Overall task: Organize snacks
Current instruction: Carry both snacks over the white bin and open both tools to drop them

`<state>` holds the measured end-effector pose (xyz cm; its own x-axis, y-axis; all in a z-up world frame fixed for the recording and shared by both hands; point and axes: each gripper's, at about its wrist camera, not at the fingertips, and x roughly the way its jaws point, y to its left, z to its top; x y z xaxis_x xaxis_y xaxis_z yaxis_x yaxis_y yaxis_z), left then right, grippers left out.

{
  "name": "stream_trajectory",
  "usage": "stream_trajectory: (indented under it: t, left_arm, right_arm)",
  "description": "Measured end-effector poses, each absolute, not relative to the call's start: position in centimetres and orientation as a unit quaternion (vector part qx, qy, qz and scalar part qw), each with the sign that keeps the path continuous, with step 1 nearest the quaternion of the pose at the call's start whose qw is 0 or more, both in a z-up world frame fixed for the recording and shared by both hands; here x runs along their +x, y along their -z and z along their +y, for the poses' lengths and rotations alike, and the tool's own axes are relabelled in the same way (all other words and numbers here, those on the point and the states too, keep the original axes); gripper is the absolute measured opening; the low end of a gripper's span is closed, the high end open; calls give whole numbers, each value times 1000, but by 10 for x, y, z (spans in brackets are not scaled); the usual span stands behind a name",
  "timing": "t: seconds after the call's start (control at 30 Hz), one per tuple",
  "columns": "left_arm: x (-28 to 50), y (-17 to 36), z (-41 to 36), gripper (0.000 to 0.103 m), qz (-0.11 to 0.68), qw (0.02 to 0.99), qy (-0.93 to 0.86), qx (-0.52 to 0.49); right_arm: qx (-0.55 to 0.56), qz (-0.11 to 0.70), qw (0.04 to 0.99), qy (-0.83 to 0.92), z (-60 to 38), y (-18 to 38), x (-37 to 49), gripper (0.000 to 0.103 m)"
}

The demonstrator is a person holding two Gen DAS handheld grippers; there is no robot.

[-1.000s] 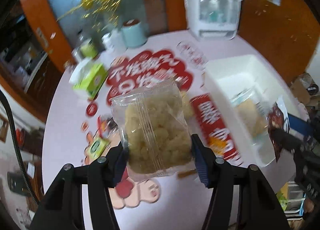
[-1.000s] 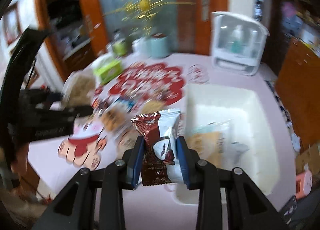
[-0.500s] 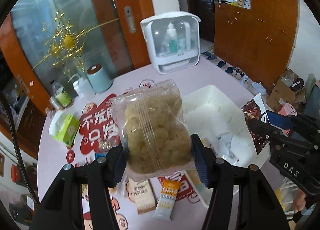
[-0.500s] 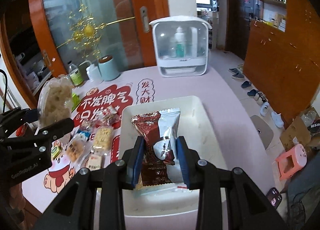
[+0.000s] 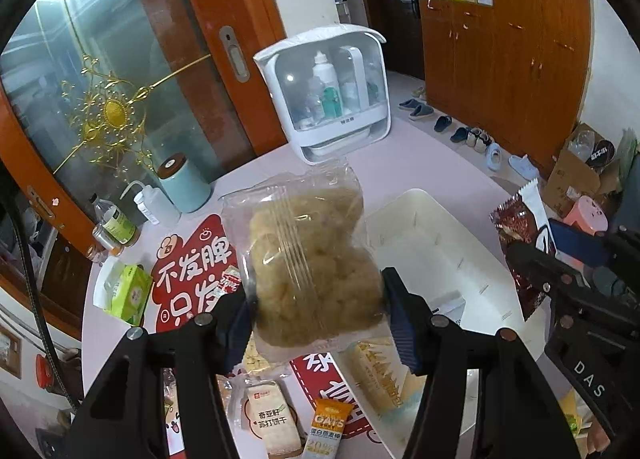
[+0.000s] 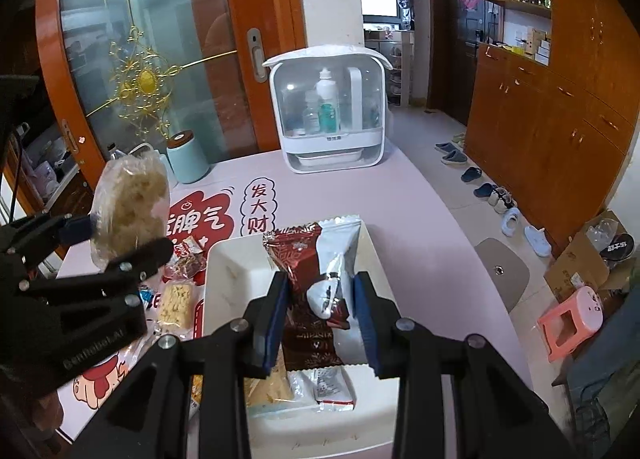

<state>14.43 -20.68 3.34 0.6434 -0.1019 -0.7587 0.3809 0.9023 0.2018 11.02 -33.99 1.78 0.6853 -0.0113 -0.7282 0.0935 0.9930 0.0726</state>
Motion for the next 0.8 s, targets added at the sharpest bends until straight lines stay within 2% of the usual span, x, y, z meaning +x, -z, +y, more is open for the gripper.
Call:
stream_trajectory:
  t: [0.4, 0.47, 0.53, 0.57, 0.63, 0.8]
  left_arm:
    - [155, -15, -213, 59, 410, 881, 128, 198]
    - [157, -14, -212, 67, 412, 880, 131, 196]
    - [157, -14, -209, 97, 412, 881, 132, 194]
    - [156, -14, -208, 98, 411, 880, 136, 195]
    - [154, -14, -208, 99, 407, 880, 141, 200]
    - [149, -13, -204, 102, 402, 881, 131, 210]
  right_arm:
    - [32, 425, 904, 43, -335, 4, 116, 35]
    - [34, 429, 902, 42, -334, 5, 116, 36]
    - [38, 433, 899, 44, -335, 8, 116, 39]
    - [38, 436, 898, 46, -336, 8, 117, 41]
    - [42, 438, 897, 49, -337, 10, 117, 54]
    - [62, 443, 893, 56, -342, 12, 115, 60]
